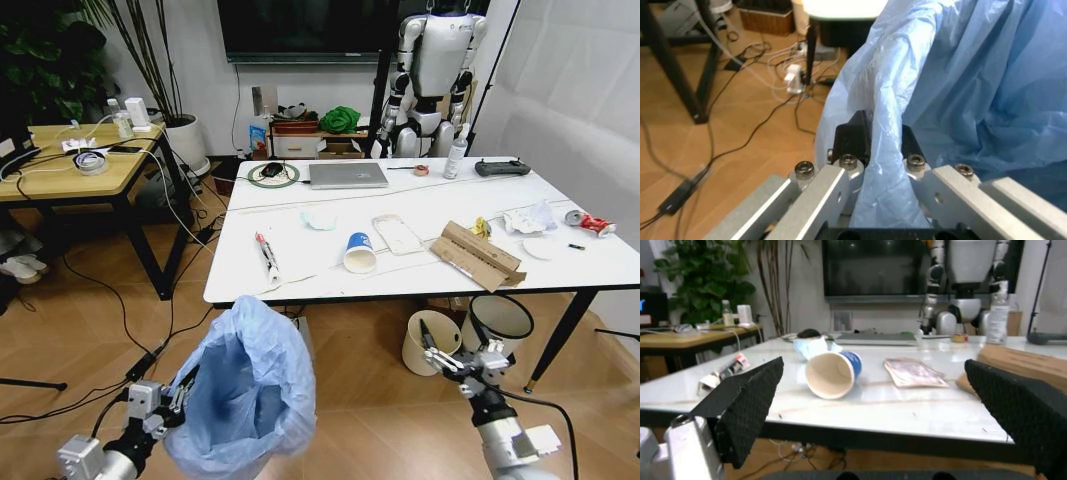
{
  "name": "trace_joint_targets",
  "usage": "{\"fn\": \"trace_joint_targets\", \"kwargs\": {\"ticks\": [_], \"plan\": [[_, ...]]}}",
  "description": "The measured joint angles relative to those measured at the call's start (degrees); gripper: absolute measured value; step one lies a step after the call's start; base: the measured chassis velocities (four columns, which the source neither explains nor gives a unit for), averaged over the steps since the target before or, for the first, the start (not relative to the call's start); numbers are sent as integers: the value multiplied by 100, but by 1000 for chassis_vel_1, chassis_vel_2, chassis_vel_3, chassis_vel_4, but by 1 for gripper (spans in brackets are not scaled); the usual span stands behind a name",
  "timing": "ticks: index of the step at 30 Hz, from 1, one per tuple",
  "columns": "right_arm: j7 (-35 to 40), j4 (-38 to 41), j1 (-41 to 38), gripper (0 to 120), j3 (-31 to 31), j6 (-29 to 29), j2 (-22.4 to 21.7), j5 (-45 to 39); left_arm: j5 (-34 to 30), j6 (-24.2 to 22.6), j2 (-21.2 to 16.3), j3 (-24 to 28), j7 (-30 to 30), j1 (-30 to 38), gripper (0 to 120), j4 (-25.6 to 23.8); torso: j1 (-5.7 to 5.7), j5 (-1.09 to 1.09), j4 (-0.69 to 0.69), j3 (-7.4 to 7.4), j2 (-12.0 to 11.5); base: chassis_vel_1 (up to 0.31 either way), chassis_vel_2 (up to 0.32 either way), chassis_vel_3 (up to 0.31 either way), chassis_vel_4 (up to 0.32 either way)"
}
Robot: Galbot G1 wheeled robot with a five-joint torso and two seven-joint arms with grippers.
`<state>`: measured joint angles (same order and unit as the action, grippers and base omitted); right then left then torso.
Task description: Pick up the trash bin and place the trash from the table into it.
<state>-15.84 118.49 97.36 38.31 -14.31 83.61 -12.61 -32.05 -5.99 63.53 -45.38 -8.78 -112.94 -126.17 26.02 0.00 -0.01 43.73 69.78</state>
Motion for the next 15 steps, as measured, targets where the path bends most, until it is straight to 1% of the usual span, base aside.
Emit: {"fn": "trace_joint_targets", "kwargs": {"ticks": [2, 4, 6, 8, 9, 12, 15], "plan": [[9, 15, -6, 100, -22, 23, -20, -6, 13, 0, 4, -14, -3, -12, 2, 0, 0, 0, 0, 0, -1, 0, 0, 0, 0], [62, 79, -86, 100, -143, 142, -137, -38, 51, -1, 15, -65, -14, -61, 2, 0, -3, -1, 0, -3, -4, 0, 0, 0, 0], [301, 179, -342, 100, -428, 423, -381, -164, 79, -30, 47, -187, -23, -160, 2, 29, -6, 0, 2, -7, -11, 0, 0, 0, 0], [526, 188, -535, 100, -653, 568, -610, -311, 80, -73, 87, -292, -23, -240, 2, 85, -7, 0, 2, -9, -17, 0, 0, 0, 0], [526, 188, -535, 100, -653, 568, -610, -311, 80, -73, 87, -292, -23, -240, 2, 85, -7, 0, 2, -9, -17, 0, 0, 0, 0], [708, 105, -861, 100, -833, 703, -989, -852, 142, -88, 229, -383, -14, -371, 2, 68, -11, 0, 2, -13, -26, 0, 0, 0, 0], [863, -14, -1282, 100, -905, 995, -1267, -1279, 234, -88, 516, -396, 0, -440, 2, -88, -15, 1, 0, -18, -32, 0, 0, 0, 0]]}}
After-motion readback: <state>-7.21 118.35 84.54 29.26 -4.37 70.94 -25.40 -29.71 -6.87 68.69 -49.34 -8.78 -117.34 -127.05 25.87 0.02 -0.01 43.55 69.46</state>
